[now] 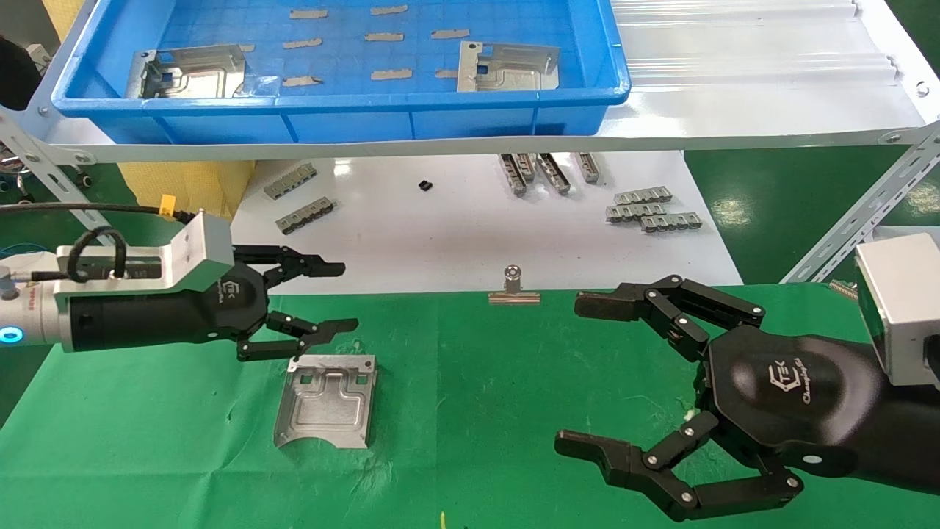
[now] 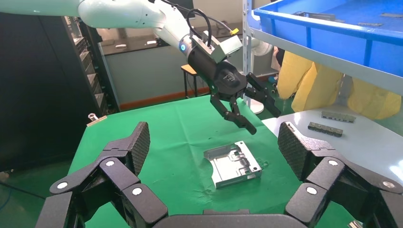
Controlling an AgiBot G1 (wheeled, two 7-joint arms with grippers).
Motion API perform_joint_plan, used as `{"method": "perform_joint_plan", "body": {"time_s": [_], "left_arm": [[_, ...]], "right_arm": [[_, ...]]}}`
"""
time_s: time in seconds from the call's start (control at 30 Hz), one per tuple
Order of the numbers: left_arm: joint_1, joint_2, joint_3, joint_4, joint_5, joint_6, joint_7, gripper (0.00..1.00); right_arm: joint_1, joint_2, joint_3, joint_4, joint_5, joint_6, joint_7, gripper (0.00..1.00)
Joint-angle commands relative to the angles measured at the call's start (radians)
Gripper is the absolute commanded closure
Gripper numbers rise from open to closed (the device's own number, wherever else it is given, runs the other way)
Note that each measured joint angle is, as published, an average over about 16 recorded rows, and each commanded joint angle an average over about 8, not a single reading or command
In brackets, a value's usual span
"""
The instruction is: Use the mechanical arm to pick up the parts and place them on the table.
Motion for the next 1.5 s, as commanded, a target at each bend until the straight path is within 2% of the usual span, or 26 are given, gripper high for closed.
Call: {"method": "perform_joint_plan", "body": {"time_s": [0.03,0.23,0.4,1.5], "left_arm": [[0.003,0.0,-0.008,0.003,-0.011,0.002,-0.012,0.0],[0.005,-0.002,-0.002,-0.007,-0.002,-0.001,-0.002,0.0],[0.033,-0.019,-0.019,-0.063,-0.02,-0.005,-0.034,0.0],[0.406,-0.234,-0.246,-0.771,-0.266,-0.063,-0.462,0.0]], "right_arm": [[0.0,0.0,0.0,0.0,0.0,0.0,0.0,0.0],[0.0,0.0,0.0,0.0,0.0,0.0,0.0,0.0],[0.0,0.0,0.0,0.0,0.0,0.0,0.0,0.0],[0.0,0.0,0.0,0.0,0.0,0.0,0.0,0.0]]}}
